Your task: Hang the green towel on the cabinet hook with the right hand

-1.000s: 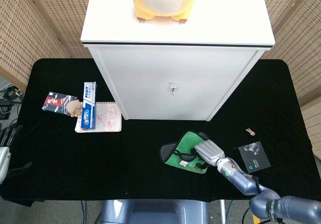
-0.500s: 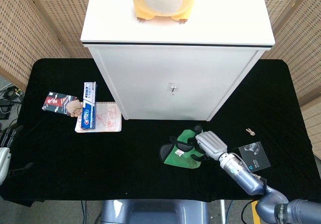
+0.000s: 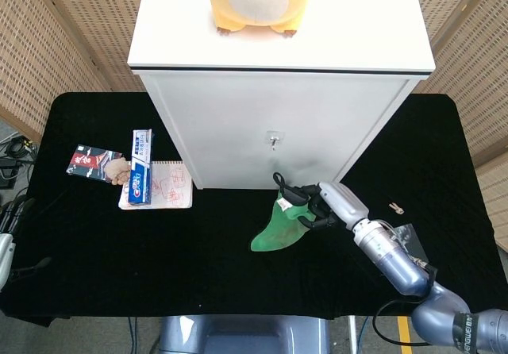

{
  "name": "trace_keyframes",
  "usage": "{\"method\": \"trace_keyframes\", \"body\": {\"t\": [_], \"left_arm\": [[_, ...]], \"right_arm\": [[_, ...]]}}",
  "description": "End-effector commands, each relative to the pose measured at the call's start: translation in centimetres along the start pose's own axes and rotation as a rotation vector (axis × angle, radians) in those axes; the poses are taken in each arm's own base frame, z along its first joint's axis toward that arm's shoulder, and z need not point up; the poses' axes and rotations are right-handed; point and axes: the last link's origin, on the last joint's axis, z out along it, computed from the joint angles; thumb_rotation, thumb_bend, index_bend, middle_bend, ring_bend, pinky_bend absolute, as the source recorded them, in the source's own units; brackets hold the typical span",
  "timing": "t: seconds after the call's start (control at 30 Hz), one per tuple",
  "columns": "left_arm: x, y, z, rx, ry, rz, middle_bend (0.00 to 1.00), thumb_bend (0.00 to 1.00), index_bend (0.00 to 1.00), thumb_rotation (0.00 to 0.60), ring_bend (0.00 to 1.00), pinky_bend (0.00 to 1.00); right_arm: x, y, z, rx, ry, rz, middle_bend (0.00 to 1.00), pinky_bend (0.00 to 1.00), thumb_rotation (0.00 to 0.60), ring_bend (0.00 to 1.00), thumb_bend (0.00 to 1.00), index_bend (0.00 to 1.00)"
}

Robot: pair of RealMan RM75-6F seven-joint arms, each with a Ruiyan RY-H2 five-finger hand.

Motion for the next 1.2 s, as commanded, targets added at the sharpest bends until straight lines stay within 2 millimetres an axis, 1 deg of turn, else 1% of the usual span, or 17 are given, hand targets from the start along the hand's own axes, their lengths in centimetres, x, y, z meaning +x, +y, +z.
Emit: {"method": "trace_keyframes", "body": {"t": [0.03, 0.2, 0.33, 0.47, 0.63, 0.83, 1.2], "left_arm": [[0.0, 0.0, 0.0, 0.001, 0.0, -0.001, 0.0, 0.0, 0.0, 0.6, 0.0, 0.0], [0.0, 0.0, 0.0, 0.001, -0.001, -0.001, 0.0, 0.0, 0.0, 0.6, 0.0, 0.0], [0.0, 0.0, 0.0, 0.0, -0.002, -0.001, 0.0, 0.0, 0.0, 0.6, 0.0, 0.0], [0.0, 0.1, 0.0, -0.001, -0.002, 0.0, 0.0, 0.0, 0.0, 0.6, 0.0, 0.0], [0.0, 0.0, 0.0, 0.0, -0.002, 0.0, 0.0, 0.0, 0.0, 0.6, 0.0, 0.0], [-0.1, 0.0, 0.0, 0.001, -0.006, 0.002, 0.0, 0.0, 0.0, 0.6, 0.0, 0.0], [-0.1, -0.1, 0.1, 0.007, -0.006, 0.002, 0.0, 0.0, 0.0, 0.6, 0.0, 0.0]], "right_arm": [[1.3, -1.9, 0.1, -0.005, 0.001, 0.063, 1.0, 1.0, 0.6, 1.0, 0.64, 0.99], [2.4, -2.9, -0.5, -0.002, 0.034, 0.064, 1.0, 1.0, 0.6, 1.0, 0.64, 0.99], [2.8, -3.4, -1.0, 0.012, 0.07, 0.028, 1.0, 1.0, 0.6, 1.0, 0.64, 0.99], [3.0, -3.7, -1.0, 0.013, 0.095, 0.008, 1.0, 1.0, 0.6, 1.0, 0.64, 0.99], [3.1, -4.0, -0.9, -0.002, 0.106, -0.022, 1.0, 1.0, 0.6, 1.0, 0.64, 0.99], [2.8, -4.2, -0.6, -0.045, 0.099, -0.054, 1.0, 1.0, 0.6, 1.0, 0.64, 1.0], [2.3, -5.2, 0.1, -0.081, 0.117, -0.086, 1.0, 1.0, 0.6, 1.0, 0.64, 1.0]]}}
